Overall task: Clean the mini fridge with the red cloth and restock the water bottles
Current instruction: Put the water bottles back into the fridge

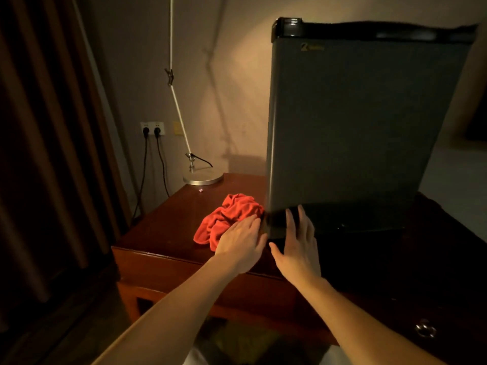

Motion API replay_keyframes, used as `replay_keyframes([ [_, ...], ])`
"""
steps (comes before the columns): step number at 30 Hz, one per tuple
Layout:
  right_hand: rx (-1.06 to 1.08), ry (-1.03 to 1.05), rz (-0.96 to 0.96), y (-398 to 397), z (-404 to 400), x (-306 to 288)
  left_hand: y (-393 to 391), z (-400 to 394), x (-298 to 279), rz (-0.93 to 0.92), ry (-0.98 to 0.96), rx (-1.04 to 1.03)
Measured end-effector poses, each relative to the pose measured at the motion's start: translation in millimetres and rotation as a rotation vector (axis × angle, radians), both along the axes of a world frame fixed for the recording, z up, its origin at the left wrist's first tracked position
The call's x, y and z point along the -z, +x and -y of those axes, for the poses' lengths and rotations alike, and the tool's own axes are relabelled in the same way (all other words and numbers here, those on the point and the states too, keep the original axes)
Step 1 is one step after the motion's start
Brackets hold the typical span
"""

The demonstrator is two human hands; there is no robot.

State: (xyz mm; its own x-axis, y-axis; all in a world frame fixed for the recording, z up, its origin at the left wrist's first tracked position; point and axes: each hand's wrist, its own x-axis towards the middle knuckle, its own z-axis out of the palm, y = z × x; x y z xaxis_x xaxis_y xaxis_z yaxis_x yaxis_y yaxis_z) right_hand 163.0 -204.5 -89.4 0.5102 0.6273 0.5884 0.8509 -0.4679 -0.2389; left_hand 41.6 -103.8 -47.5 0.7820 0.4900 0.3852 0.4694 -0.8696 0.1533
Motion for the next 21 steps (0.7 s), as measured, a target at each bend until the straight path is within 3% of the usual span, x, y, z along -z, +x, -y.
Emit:
replay_keyframes([
  [10,0.055,-0.272,-0.061,51,-57,-20,50,-41,3,-0.055,0.002,0.092],
  [21,0.071,-0.339,0.038,72,-46,-33,91,-56,-19,-0.102,0.066,0.077],
])
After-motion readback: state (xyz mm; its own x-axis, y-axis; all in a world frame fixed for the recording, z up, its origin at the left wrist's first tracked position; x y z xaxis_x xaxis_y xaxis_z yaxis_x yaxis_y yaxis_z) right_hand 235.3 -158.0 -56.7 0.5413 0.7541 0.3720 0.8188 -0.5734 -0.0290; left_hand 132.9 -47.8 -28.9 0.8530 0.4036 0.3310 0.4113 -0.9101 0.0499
